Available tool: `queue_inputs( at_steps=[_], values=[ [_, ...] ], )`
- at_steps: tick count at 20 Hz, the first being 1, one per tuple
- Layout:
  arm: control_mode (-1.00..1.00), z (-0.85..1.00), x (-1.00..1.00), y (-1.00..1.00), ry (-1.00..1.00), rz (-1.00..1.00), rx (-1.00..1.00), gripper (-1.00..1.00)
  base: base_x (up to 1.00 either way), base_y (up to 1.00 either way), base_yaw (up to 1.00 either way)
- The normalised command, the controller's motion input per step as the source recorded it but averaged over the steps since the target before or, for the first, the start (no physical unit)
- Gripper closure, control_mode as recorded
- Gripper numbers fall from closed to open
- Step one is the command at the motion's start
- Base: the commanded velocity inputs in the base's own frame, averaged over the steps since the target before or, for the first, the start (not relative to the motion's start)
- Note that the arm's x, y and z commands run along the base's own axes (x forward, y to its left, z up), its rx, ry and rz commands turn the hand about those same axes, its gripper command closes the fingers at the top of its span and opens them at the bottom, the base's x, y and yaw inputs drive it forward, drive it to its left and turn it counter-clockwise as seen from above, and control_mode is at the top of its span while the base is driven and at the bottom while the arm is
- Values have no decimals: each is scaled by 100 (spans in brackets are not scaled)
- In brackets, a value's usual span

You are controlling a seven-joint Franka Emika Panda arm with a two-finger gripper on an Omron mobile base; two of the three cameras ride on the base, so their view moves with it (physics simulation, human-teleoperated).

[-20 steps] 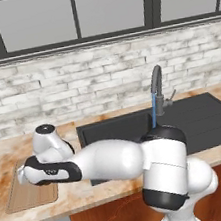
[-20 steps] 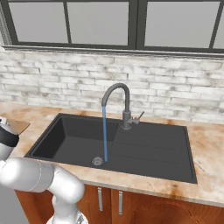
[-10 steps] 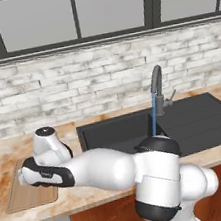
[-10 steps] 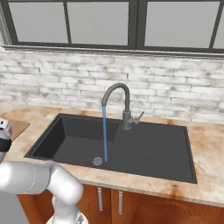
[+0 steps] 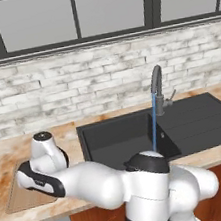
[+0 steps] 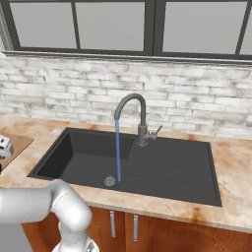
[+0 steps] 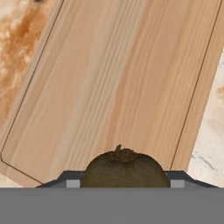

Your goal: Pick the kiwi from the sink and place it on the cutting board to airdry. Then turn off the sink faucet.

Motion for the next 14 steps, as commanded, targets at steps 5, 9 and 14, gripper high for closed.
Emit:
queue_inputs(
  at_steps=[5, 9, 14],
  values=[
    [-100, -20, 13, 11, 3, -4, -1, 100, 0, 0, 0],
    [-100, -20, 16, 9, 2, -2, 0, 100, 0, 0, 0],
    [-100, -21, 18, 12, 2, -3, -1, 100, 0, 0, 0]
  ],
)
